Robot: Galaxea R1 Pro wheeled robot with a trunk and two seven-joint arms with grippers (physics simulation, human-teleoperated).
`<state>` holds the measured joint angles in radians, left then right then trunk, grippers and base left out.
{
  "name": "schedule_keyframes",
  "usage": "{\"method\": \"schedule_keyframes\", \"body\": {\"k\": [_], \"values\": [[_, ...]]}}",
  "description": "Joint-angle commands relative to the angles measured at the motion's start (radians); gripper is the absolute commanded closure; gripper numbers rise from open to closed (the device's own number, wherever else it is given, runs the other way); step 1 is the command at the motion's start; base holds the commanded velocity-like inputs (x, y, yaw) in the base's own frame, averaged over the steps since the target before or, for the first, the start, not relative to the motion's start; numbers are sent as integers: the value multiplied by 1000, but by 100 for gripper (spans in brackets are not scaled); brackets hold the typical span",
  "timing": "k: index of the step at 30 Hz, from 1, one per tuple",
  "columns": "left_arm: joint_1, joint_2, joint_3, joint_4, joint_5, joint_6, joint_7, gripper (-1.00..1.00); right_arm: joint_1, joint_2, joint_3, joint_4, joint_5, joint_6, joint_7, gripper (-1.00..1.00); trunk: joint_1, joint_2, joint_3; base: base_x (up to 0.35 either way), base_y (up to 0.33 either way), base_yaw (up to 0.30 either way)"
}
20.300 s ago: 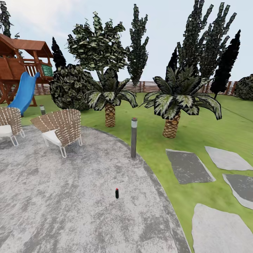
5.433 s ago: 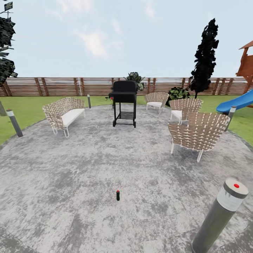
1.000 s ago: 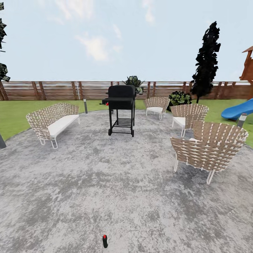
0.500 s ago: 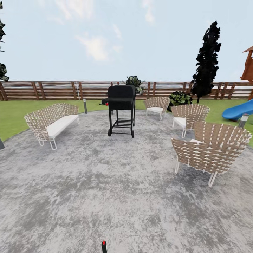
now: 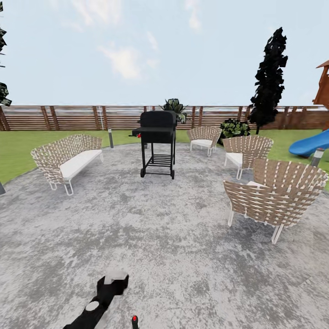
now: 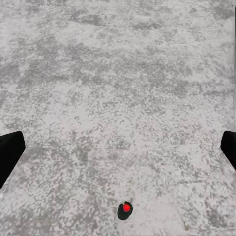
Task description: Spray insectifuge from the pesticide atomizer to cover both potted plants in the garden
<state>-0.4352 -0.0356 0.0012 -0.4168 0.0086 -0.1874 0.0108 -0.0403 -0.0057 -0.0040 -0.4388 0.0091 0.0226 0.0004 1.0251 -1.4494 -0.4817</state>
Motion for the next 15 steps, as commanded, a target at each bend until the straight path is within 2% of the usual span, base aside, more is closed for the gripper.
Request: {"method": "schedule_keyframes", "body": {"k": [1, 2, 3, 5, 9, 12, 15], "values": [[-35, 0, 0, 1, 4, 14, 2, -100, -23, 0, -1, -27, -1, 60, 1, -100, 0, -1, -1, 0, 0, 0], [-66, -1, 0, 1, 11, 24, 3, -100, -46, 0, -1, -50, -1, 117, 1, -100, 0, -1, -1, 0, 0, 0], [-110, -3, 0, 1, 38, 33, 3, -100, -93, 0, -1, -82, -3, 214, 2, -100, 0, -1, -1, 0, 0, 0], [-129, -4, 0, -2, 79, 36, 2, -100, -127, -2, -1, -120, -6, 269, 4, -100, 0, -1, -1, 0, 0, 0], [-141, -1, 0, -13, 116, 37, 2, -100, -145, -1, -3, -231, -8, 297, 4, -100, 0, -1, -1, 0, 0, 0], [-145, 4, 0, -23, 124, 37, 3, -100, -150, -1, -3, -328, -9, 305, 4, -100, 0, -1, -1, 0, 0, 0], [-146, 24, 0, -32, 125, 38, 8, -100, -151, 0, -1, -389, -8, 308, 4, -100, 0, -1, -1, 0, 0, 0]]}}
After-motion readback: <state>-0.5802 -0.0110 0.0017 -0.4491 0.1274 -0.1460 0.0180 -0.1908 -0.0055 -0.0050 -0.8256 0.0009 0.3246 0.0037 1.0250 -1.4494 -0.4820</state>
